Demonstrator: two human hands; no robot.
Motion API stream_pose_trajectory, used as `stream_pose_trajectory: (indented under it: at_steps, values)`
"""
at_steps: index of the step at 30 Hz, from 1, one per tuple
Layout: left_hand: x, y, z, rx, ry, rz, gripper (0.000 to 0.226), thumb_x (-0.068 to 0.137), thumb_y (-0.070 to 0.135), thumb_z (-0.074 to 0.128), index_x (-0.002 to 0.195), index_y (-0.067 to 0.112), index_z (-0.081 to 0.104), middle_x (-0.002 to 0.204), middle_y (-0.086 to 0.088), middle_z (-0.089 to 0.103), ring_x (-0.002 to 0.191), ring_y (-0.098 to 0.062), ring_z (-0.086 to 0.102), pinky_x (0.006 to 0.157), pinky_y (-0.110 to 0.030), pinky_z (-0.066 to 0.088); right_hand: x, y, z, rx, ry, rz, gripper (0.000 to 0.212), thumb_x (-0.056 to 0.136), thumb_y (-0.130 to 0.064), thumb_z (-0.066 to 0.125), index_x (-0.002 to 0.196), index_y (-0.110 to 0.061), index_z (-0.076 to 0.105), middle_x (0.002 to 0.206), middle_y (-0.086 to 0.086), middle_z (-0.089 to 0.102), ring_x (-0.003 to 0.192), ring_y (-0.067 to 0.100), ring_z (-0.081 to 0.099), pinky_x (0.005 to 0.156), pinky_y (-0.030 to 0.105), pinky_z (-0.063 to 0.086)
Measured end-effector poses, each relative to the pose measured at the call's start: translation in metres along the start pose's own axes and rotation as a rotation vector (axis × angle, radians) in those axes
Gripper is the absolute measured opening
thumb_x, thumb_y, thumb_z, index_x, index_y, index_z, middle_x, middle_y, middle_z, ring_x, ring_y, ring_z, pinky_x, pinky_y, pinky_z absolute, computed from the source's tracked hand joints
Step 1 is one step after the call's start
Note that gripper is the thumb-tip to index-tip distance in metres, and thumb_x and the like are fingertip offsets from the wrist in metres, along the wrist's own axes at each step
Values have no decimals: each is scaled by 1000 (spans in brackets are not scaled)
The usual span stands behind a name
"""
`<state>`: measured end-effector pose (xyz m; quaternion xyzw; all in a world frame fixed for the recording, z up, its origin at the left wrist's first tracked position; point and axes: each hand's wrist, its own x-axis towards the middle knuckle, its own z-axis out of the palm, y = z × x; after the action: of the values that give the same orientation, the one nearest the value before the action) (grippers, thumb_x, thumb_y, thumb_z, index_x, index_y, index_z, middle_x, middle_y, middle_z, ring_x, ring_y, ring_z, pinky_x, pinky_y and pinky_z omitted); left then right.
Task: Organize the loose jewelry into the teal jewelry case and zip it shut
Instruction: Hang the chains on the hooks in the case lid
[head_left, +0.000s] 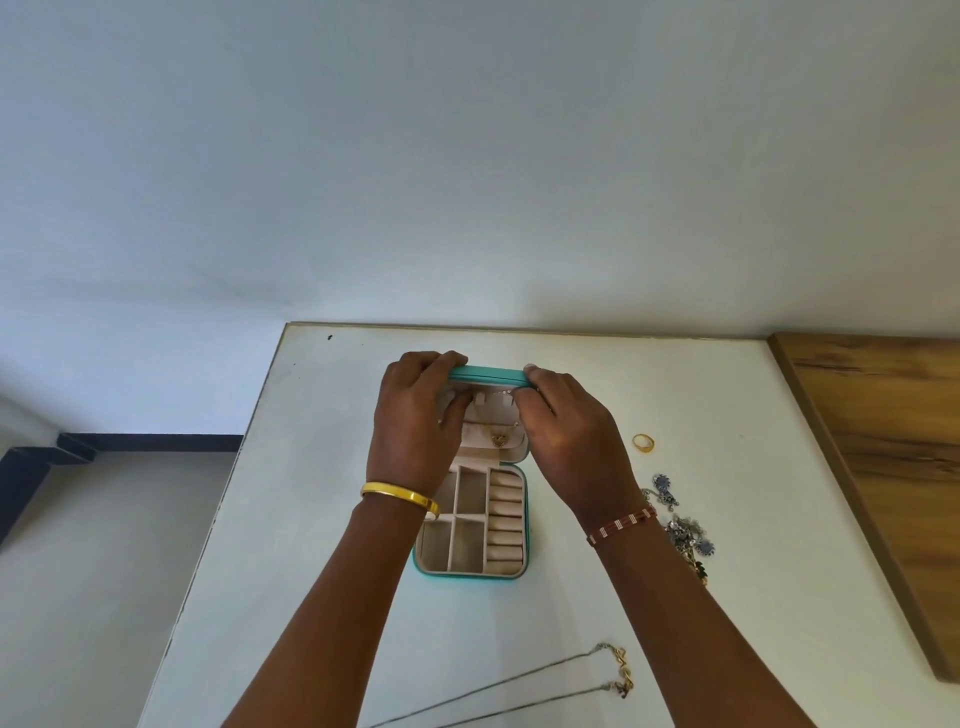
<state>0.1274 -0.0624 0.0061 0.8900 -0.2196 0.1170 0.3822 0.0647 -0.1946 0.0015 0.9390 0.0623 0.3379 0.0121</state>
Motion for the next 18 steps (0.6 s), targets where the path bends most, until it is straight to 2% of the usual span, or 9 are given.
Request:
stream_pose_trajectory:
  at_steps: [6, 11, 15, 18]
  values:
    - [1, 2, -1, -92, 9, -46, 34, 76, 5, 68, 109, 3, 62, 105, -17, 60, 97, -25, 57, 85, -20, 41, -1, 0, 5, -23, 14, 1, 23, 86, -12, 47, 84, 0, 66, 89, 20, 70, 73, 25, 69, 62, 27, 57]
    - [-2, 2, 1, -132, 22, -62, 32, 77, 4, 66, 108, 4, 60, 107, -15, 56, 93, -9, 47, 85, -8, 37, -2, -4, 7, -46, 45, 23, 16, 83, -12, 56, 82, 0, 66, 89, 19, 70, 71, 24, 68, 61, 28, 57]
    - [-4, -1, 3, -157, 41, -71, 29, 76, -4, 64, 103, 1, 58, 102, -16, 56, 90, -11, 46, 83, 6, 31, 1, -7, 8, -50, 72, 34, 23, 87, -11, 46, 80, 0, 65, 88, 18, 69, 69, 25, 67, 59, 27, 56]
    - [-4, -2, 4, -186, 35, -79, 28, 75, -9, 61, 101, 1, 55, 97, -9, 53, 87, -12, 47, 77, 7, 34, 2, -5, 8, -102, 111, 68, 33, 93, -7, 36, 77, -4, 64, 86, 15, 69, 65, 24, 63, 56, 26, 50]
